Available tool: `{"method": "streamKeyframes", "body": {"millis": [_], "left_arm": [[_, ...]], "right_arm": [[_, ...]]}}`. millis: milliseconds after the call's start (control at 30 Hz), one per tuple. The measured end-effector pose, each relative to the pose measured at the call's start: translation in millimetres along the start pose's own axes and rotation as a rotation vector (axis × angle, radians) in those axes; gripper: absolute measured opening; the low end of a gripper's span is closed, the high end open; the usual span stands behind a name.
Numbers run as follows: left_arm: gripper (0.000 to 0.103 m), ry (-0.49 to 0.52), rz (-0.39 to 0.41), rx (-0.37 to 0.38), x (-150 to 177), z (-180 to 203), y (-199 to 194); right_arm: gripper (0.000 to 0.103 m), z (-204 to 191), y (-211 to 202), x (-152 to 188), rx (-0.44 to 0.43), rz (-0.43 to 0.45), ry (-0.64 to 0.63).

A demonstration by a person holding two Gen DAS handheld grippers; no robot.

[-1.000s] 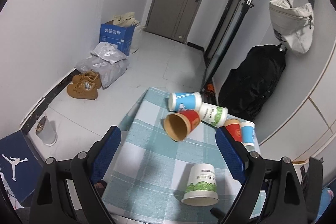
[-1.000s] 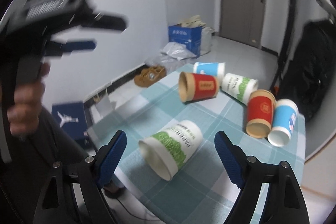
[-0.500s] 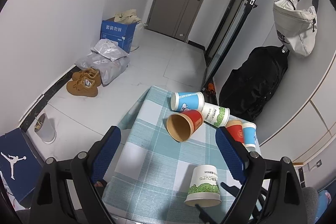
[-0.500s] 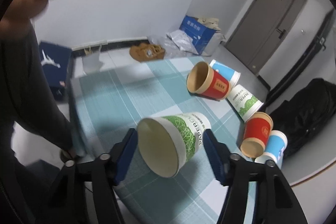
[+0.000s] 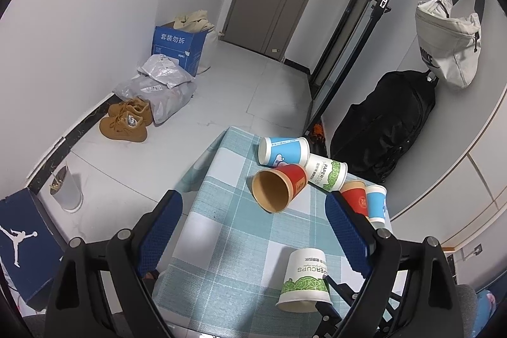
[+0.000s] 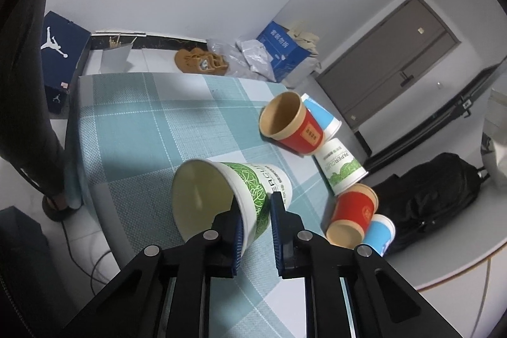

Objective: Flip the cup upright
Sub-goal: 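Rotate the right gripper to turn the white cup opening upward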

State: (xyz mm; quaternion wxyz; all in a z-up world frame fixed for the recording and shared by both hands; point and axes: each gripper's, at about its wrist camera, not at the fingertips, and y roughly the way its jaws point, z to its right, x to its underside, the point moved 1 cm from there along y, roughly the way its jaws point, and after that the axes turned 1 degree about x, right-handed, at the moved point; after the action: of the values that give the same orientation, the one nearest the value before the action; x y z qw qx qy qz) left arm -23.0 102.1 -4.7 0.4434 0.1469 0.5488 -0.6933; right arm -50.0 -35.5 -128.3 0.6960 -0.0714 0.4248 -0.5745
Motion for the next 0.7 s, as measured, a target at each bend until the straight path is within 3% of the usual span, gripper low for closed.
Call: {"method": "streamKeyframes", "body": {"millis": [167,400,700], "left_arm": [[0.089,0.002,0.002,-0.007,0,-1,-1],[0.089,-0.003,-0.007,-0.010,1,-1,2],[0.089,0.020,-0.027,0.003,4,6,6]], "right_arm": [[0.011,1,-2,-1,0.015,0.009,-0.004],[0.003,19,-4,-4,-0.016,0.005,0.087],[0.003,70,-6,5,-0.177,-0.046,0.402]]}}
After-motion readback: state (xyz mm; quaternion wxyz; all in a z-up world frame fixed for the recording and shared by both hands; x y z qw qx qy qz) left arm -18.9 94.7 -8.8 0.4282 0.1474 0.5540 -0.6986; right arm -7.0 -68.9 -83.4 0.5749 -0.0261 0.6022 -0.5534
